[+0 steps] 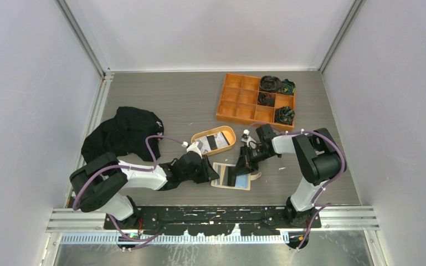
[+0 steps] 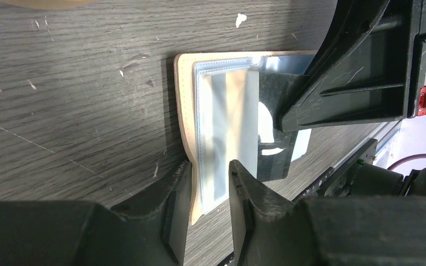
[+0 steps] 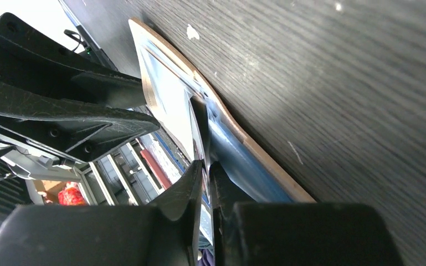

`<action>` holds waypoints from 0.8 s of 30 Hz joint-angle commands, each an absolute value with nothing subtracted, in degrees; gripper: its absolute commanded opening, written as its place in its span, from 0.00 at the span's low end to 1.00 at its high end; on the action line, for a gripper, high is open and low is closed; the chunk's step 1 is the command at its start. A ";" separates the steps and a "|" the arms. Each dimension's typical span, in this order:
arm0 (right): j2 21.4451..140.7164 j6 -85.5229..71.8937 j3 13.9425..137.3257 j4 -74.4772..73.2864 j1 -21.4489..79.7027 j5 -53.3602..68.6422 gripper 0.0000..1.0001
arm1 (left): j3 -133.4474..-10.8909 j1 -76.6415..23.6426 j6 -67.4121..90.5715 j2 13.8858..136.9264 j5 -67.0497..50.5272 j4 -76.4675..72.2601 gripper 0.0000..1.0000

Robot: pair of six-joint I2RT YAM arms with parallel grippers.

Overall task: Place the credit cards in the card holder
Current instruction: Insert the credit card into the card holder.

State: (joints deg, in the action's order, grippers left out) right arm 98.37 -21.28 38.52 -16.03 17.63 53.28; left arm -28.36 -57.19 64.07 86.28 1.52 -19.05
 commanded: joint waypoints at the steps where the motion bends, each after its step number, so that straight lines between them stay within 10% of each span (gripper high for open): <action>1: 100.14 -21.55 40.25 -14.57 18.85 52.90 0.15 | -29.46 -56.98 62.79 88.55 1.68 -18.45 0.32; 24: 102.68 -20.22 44.67 -18.85 20.43 52.14 0.33 | -27.14 -58.87 60.21 68.14 8.07 -1.76 0.39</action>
State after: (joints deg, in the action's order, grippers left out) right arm 102.94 -21.26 43.51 -18.02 20.14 53.89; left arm -27.55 -57.23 62.39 74.08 4.93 -6.94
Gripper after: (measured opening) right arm 0.320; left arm 0.392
